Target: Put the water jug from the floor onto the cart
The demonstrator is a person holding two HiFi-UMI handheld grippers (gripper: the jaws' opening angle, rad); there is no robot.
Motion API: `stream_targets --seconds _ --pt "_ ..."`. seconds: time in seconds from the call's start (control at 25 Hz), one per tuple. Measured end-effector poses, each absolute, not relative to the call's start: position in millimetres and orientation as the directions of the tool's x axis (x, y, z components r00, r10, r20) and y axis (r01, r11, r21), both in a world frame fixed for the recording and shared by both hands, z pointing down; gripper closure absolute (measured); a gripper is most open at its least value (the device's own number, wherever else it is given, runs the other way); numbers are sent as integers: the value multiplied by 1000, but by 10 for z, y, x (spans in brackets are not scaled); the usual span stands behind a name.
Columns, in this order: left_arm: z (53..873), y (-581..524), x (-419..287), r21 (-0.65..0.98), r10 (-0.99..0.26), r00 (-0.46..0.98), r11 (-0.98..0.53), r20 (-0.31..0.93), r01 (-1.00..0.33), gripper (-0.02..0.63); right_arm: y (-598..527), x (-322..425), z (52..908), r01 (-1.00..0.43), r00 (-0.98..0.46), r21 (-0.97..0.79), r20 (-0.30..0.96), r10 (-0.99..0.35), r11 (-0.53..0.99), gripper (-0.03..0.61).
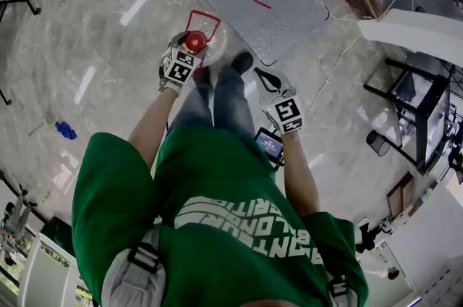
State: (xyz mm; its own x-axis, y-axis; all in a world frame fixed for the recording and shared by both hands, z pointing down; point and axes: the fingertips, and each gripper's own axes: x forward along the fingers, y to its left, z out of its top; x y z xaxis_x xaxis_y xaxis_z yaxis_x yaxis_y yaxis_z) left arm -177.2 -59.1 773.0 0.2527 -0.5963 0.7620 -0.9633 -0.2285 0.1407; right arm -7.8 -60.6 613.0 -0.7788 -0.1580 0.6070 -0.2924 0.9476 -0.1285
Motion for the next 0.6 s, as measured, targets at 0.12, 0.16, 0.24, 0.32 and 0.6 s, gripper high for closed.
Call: stream_targets --seconds 0.12,0.16,0.24,0.32,0.6 --pt "7452 -872 -1637 132 -611 273 -266 743 -955 272 -780 101 6058 -341 -780 -123 591 -207 932 586" --pt "7370 -962 -1587 130 -614 277 -274 739 -953 272 -836 161 6032 -353 -781 -121 585 -221 928 586" --pt "7247 -1127 -1458 130 -615 287 -287 735 -949 272 -959 296 5965 -377 -784 -116 568 -250 919 586" --pt "7144 -1281 -1313 132 -614 299 -302 731 -944 272 -1093 447 5892 -404 -785 -112 551 -282 908 586" --pt "6867 -1796 -814 142 -572 367 -399 733 -906 273 -1636 944 5760 -518 -763 -105 505 -403 849 586"
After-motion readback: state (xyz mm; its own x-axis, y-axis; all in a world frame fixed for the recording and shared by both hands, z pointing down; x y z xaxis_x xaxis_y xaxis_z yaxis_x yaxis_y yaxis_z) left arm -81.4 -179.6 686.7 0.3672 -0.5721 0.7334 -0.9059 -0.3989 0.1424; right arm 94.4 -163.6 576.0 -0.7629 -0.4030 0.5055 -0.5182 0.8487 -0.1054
